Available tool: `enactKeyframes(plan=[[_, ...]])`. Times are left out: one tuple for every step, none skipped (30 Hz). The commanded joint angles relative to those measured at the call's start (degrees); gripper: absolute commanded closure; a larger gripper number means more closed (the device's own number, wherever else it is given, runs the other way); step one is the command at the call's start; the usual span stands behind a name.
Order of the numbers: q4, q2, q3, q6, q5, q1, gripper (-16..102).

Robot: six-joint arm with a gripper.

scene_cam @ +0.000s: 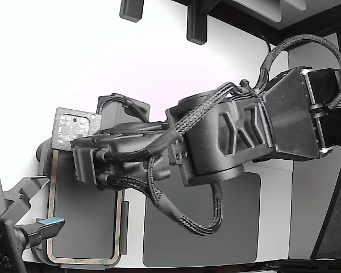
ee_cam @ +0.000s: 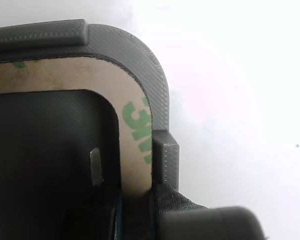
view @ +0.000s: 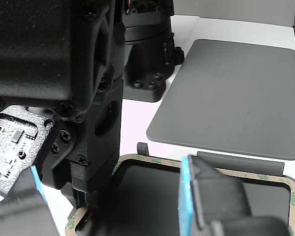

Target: Move top rectangular frame to the holder.

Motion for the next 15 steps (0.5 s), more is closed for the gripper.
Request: enactKeyframes(plan=[[0.18, 1.76, -1.41, 0.18, 0.0, -0.88, 97], [0.26, 1.76, -1.58, 0.18, 0.09, -0.88, 97], [0.44, 1.76, -1.76, 0.26, 0.18, -0.88, 97], [0.44, 1.76, -1.93, 0.53, 0.18, -0.88, 96], [0.53, 1.76, -2.11, 0.53, 0.26, -0.88, 92], [0.53, 1.76, -2.29, 0.44, 0.26, -0.88, 88], [0.53, 1.67, -2.55, 0.26, 0.18, -0.88, 82], [0.44, 1.58, -2.72, -0.09, 0.09, -0.88, 74], [0.44, 1.41, -2.99, -0.26, 0.09, -0.88, 68], [0.44, 1.32, -3.16, -0.44, 0.0, -0.88, 64], [0.44, 1.14, -3.34, -0.53, -0.18, -0.88, 58], [0.44, 1.05, -3.43, -0.62, -0.26, -0.88, 50], [0.44, 0.97, -3.43, -0.62, -0.35, -0.88, 48], [0.44, 0.97, -3.43, -0.35, -0.44, -0.88, 49], [0.44, 0.97, -3.25, -0.26, -0.44, -0.88, 52]])
